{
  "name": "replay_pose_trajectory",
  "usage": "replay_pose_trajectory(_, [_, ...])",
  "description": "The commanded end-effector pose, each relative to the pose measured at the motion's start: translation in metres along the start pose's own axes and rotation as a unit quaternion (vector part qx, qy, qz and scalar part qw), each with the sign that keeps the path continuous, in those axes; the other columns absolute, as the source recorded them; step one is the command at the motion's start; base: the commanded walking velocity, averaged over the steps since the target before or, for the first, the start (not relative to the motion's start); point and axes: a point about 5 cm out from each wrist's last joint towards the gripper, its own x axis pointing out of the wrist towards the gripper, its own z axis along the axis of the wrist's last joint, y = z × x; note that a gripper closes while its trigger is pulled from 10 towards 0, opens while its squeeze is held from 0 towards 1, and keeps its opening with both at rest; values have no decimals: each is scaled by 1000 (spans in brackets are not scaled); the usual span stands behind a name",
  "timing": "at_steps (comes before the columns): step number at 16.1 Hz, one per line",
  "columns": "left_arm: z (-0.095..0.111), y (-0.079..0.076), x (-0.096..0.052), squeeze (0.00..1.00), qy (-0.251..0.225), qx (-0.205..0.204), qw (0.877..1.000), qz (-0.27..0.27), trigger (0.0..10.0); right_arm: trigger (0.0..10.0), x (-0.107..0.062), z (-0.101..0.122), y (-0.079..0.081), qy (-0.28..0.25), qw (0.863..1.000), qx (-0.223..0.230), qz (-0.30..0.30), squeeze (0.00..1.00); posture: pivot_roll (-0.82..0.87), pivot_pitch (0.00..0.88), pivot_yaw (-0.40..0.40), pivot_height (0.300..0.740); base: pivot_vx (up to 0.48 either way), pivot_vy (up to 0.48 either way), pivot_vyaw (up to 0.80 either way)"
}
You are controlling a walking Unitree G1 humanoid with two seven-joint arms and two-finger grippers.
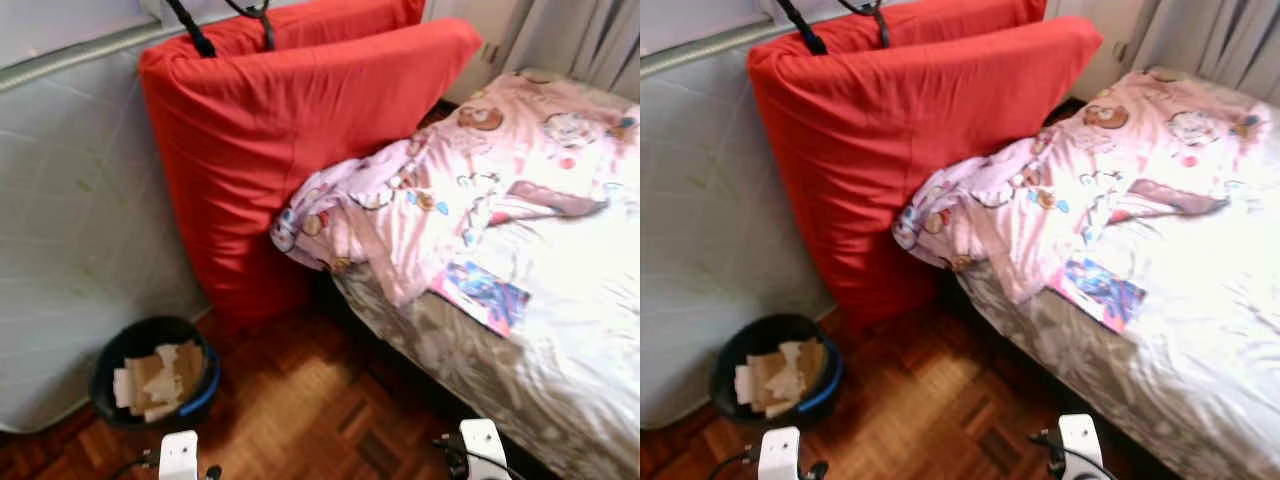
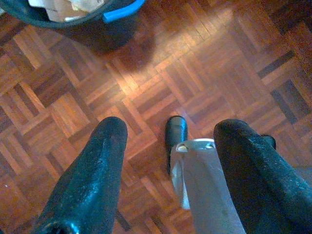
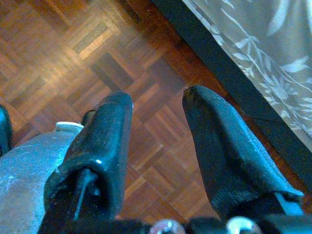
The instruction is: Clean up the room
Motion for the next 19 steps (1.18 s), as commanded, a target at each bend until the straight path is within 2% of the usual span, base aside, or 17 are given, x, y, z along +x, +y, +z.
replay_pose_trajectory(1, [29,-40,9,0,0,-4,997,-71,10000,10000,-14,156,-114,-114,986,118,-33,0,-63,0,6,740,0,0,0])
replay_pose_trajectory(5, [30,-39,9,0,0,0,997,-71,10000,10000,-13,155,-111,-112,985,132,-17,0,-67,0,14,740,0,0,0])
replay_pose_trajectory(6, [29,-38,9,0,1,1,998,-71,10000,10000,-12,152,-109,-98,985,142,-15,0,-69,0,21,740,0,0,0])
replay_pose_trajectory(19, [28,-38,9,0,2,3,997,-71,10000,10000,-12,151,-109,-93,986,138,-16,0,-70,0,23,740,0,0,0])
